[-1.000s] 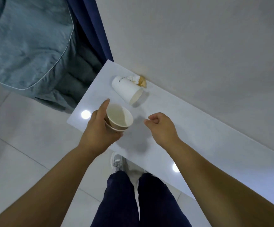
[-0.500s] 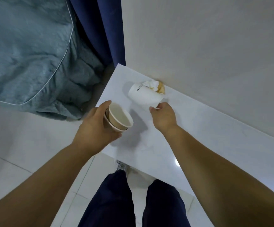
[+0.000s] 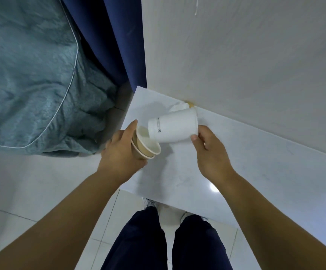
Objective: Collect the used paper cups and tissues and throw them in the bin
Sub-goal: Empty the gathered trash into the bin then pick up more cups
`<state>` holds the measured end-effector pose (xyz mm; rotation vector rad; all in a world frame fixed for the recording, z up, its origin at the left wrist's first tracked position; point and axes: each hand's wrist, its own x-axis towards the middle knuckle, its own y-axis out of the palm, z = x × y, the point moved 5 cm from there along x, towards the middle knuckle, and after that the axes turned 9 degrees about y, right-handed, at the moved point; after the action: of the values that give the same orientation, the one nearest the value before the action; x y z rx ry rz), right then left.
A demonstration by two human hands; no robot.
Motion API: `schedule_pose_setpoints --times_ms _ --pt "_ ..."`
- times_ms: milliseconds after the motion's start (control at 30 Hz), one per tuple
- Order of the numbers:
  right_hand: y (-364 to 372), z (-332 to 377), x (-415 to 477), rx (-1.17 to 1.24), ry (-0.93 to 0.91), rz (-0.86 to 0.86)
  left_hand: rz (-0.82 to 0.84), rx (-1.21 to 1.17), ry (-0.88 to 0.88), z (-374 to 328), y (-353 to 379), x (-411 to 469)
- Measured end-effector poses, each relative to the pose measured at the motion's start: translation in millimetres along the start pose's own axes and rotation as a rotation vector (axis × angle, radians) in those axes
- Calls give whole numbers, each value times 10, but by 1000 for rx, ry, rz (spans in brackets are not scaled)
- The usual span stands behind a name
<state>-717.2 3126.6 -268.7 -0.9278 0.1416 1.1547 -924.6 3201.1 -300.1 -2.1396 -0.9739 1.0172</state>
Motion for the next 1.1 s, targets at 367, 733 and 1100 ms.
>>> schedule_pose_setpoints --times_ms 367,733,1100 --pt "341 305 -10 -175 -361 207 -36 -233 121 -190 -48 72" --pt "340 -67 820 -650 -109 -19 -8 -193 59 -28 -68 247" --pt "518 -154 1152 -899 -111 18 -18 -210 53 -18 -35 326"
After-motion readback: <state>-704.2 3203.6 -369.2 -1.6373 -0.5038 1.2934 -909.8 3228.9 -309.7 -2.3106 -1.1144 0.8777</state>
